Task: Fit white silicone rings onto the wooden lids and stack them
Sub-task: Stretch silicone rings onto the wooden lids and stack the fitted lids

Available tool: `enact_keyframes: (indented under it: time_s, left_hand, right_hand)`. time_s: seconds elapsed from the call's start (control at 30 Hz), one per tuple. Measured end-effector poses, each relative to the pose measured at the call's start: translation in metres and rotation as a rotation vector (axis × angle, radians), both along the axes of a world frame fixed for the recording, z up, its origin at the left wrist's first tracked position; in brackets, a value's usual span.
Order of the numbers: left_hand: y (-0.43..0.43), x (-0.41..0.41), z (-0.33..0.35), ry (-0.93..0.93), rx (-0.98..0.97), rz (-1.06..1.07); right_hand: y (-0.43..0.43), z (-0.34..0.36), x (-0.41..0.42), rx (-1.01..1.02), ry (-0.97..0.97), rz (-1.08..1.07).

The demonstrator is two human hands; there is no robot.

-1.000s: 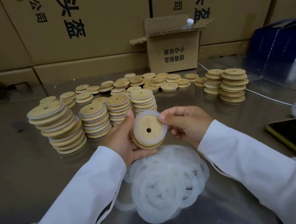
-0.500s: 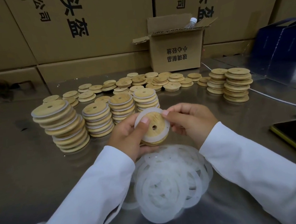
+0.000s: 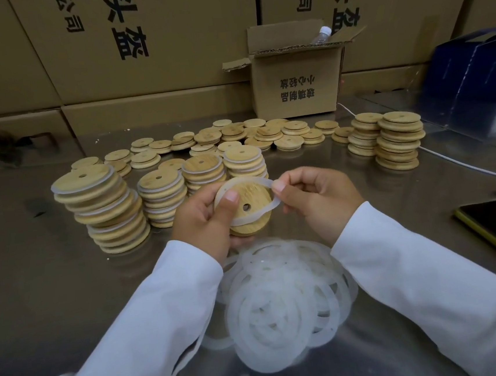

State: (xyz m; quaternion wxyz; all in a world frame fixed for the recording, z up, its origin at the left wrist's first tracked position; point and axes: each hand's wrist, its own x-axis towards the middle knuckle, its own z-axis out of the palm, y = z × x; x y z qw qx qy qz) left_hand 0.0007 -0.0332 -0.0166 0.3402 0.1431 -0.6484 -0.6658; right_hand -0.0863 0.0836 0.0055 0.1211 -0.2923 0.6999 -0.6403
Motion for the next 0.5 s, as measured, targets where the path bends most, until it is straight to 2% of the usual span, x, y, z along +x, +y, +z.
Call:
enact_keyframes:
  time_s: [0.3, 0.5]
  left_hand:
    - [-0.0022, 0.0003, -0.0004, 0.032, 0.156, -0.055]
    - [0.0043, 0.0006, -0.0005, 0.042, 0.065, -0.061]
  right_hand:
    - [-0.0009, -0.0020, 0.0033, -0.016, -0.082, 0.038]
    - [0.0020, -0.0050, 0.0053, -0.095, -0.148, -0.026]
